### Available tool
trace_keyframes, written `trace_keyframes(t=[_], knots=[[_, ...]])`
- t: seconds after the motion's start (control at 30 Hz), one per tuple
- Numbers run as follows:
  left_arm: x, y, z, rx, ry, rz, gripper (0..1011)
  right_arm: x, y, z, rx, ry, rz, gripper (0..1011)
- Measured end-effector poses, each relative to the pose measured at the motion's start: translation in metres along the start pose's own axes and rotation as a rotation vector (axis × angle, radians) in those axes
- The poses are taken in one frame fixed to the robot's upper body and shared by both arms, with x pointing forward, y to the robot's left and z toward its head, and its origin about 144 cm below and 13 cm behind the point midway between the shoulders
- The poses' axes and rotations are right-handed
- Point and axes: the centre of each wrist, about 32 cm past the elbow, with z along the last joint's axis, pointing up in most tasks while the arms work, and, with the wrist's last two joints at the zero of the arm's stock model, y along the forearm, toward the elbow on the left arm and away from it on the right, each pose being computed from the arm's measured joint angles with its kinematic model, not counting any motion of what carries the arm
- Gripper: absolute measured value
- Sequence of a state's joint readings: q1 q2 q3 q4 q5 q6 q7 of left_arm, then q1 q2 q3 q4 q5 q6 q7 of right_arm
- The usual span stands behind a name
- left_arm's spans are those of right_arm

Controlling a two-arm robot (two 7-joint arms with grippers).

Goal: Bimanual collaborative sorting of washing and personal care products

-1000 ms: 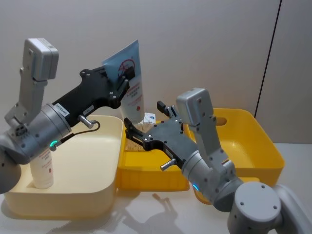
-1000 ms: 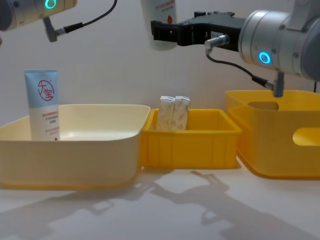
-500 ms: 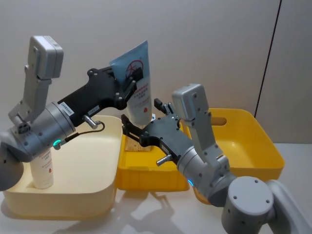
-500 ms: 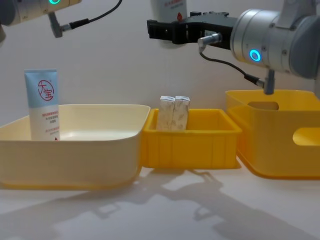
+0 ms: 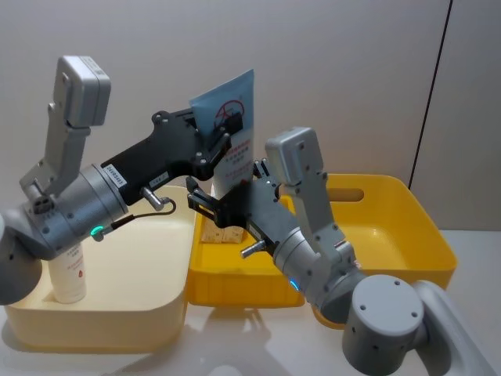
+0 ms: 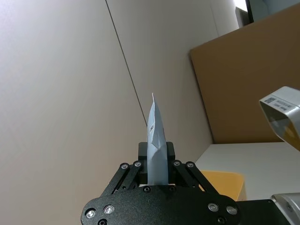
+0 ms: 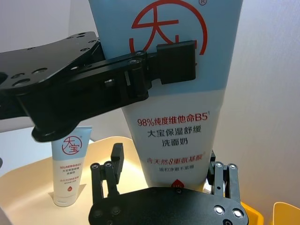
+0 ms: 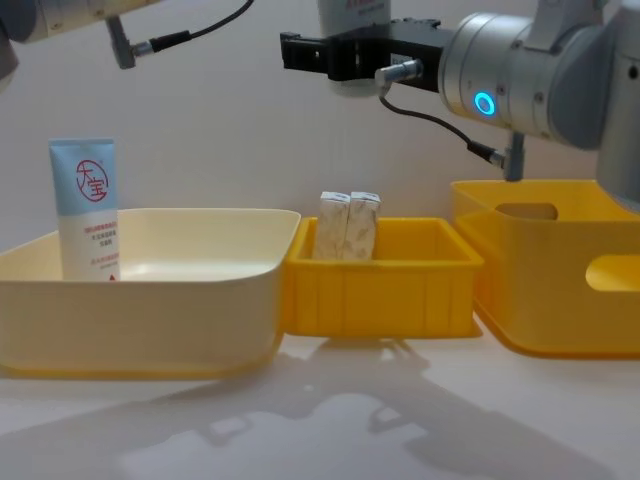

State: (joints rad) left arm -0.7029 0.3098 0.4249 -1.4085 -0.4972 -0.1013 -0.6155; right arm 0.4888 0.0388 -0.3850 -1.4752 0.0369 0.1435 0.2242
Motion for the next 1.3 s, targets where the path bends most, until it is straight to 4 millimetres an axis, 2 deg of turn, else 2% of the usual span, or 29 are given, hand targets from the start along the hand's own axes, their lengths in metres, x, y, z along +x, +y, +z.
trace_keyframes(t=[0.23,0.47,0.87,1.3], knots=[[-0.0009,-0.001,0.0009,0.001,0.002,-0.012,199,-0.0011,0.003,0.0001,0.002,0.002,-0.002,888],[-0.0015,-0.0016,0.0011,0.002,0.003,-0.019,199,-0.0018,0.0049,0.0006,0.005,0.003,-0.004,666],[-0.0019,-0.0021,0.0015,0.003,0.004,-0.025,197,-0.0022,0.0064,0.0009,0.006,0.003,-0.005,606],[-0.0022,-0.0023,0.0016,0.002,0.004,-0.027,199,-0.0024,0.0069,0.0011,0.007,0.002,-0.006,605]])
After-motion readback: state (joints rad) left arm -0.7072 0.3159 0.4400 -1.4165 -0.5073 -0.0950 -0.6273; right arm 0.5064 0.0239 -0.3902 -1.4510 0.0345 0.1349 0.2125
